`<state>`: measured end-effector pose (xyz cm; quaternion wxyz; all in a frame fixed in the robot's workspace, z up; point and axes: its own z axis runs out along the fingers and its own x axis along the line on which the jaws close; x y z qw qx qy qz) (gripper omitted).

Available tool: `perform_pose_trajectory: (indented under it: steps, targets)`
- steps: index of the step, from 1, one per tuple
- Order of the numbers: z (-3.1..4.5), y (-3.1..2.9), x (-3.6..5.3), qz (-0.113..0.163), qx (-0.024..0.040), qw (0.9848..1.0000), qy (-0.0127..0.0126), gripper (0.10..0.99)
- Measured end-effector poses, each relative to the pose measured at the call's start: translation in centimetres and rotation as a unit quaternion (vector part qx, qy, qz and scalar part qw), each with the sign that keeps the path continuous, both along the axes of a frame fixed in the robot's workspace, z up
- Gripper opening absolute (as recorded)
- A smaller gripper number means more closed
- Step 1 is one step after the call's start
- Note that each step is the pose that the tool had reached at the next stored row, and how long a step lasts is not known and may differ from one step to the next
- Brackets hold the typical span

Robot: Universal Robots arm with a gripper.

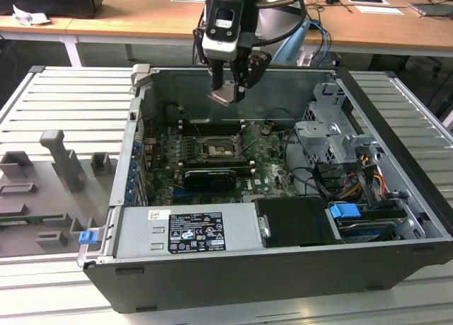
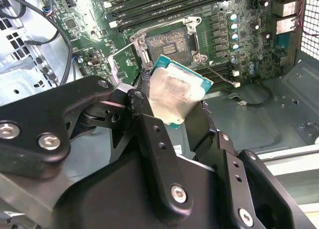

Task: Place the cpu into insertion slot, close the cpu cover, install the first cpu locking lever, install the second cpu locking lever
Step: 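Place the cpu into insertion slot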

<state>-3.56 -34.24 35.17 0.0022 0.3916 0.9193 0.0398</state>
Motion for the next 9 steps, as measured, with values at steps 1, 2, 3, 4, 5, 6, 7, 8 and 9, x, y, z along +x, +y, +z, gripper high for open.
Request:
perform_pose_trajectory:
  steps: [1, 2, 3, 4, 5, 6, 7, 8, 9]
  targets:
    - [-0.02, 0.0, 0.0, -0.002, 0.0, 1.0, 0.0, 0.525]
    - [-0.03, 0.0, 0.0, -0.004, 0.0, 1.0, 0.0, 0.525]
    - [-0.04, 0.0, 0.0, -0.005, 0.0, 1.0, 0.0, 0.525]
    - [-0.07, 0.0, 0.0, -0.008, 0.0, 1.0, 0.0, 0.525]
    - [-0.09, 0.0, 0.0, -0.01, 0.0, 1.0, 0.0, 0.525]
    - [-0.13, 0.0, 0.0, -0.012, 0.0, 0.9999, 0.0, 0.525]
    - [-0.14, 0.0, 0.0, -0.014, 0.0, 0.9999, 0.0, 0.525]
    - [-0.16, 0.0, 0.0, -0.016, 0.0, 0.9999, 0.0, 0.525]
    - [-0.18, 0.0, 0.0, -0.017, 0.0001, 0.9999, 0.0, 0.525]
